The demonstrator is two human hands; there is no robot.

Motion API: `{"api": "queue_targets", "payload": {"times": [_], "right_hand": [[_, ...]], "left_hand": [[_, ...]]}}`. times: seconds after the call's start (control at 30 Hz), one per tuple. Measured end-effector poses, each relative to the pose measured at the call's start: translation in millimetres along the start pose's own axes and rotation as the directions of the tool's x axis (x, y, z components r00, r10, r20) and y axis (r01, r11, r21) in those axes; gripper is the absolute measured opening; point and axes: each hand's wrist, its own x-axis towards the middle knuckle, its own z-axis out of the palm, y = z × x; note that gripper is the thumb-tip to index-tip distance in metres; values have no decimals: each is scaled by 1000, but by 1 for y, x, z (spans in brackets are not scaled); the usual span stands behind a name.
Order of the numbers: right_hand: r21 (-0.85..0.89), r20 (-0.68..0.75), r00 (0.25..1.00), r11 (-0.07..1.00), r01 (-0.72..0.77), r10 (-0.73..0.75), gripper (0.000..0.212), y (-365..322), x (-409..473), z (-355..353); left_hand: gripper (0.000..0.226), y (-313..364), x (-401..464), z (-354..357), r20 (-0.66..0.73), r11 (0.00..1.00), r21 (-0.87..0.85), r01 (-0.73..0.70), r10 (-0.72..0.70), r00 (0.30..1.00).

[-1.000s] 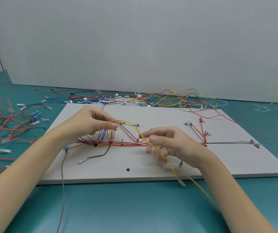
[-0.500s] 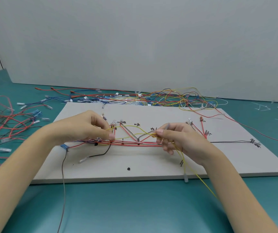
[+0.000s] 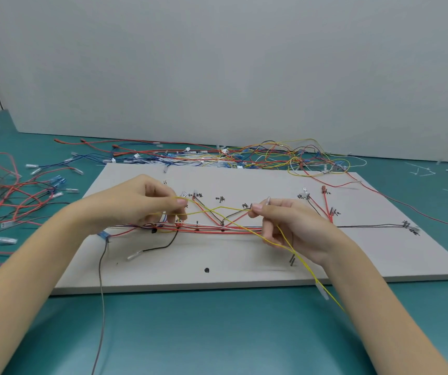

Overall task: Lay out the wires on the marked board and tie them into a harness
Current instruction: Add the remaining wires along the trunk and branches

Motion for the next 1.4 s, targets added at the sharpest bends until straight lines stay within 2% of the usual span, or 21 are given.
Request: {"api": "queue_targets", "payload": {"times": [0.07, 0.17, 0.23, 0.33, 0.47, 0.57, 0.67, 0.77, 0.87, 1.0, 1.07, 1.2, 1.27, 1.4], "right_hand": [[-32, -30, 1000, 999, -11, 10, 17, 1, 1, 0], [-147, -78, 997, 988, -40, 29, 28, 3, 3, -2], [-165, -88, 994, 983, -80, 66, 20, 2, 2, -3], [-130, -23, 987, 978, -162, 160, 33, -2, 0, -4], [-101, 95, 981, 982, -162, 172, 46, -2, 0, -4], [-29, 157, 978, 991, -134, 137, 43, -2, -1, -5], [3, 153, 981, 993, -117, 115, 36, -3, -2, -5], [-30, 118, 987, 994, -109, 112, 23, -3, -4, -6], [-116, 18, 991, 985, -131, 134, 18, -3, -4, -5], [-251, -102, 991, 961, -113, 90, 18, 0, -3, 0], [-292, -97, 994, 953, -78, 52, 24, 1, -3, 3], [-381, -50, 996, 924, 43, -68, 20, -1, -5, 10], [-424, -4, 995, 902, 87, -98, 18, -3, -6, 12], [-477, 145, 989, 875, 76, -7, 16, -3, -10, 15]], "left_hand": [[46, 2, -1, 1, -31, 998, -64, 5, -7, 1000], [46, 3, -2, 2, -57, 994, -103, -34, 28, 998], [46, 4, -3, 2, -79, 988, -142, -54, 43, 996], [47, 7, -1, 3, -122, 983, -177, -41, 19, 992], [55, 7, 2, 6, -139, 983, -186, 6, -33, 990], [59, 7, 3, 8, -140, 983, -181, 13, -39, 989], [61, 7, 3, 8, -121, 985, -174, 16, -38, 992], [64, 5, 2, 10, -105, 992, -126, 25, -38, 994], [69, 4, 3, 10, -103, 994, -107, 40, -51, 993], [82, 1, 5, 8, -15, 980, -188, 59, -63, 998], [95, -2, 5, 3, 68, 960, -274, 58, -41, 997], [111, -8, 6, -9, 170, 908, -410, 81, -12, 985], [107, -8, 6, -11, 133, 879, -471, 74, -12, 991], [89, -8, 7, -16, -66, 866, -500, -18, -17, 998]]}}
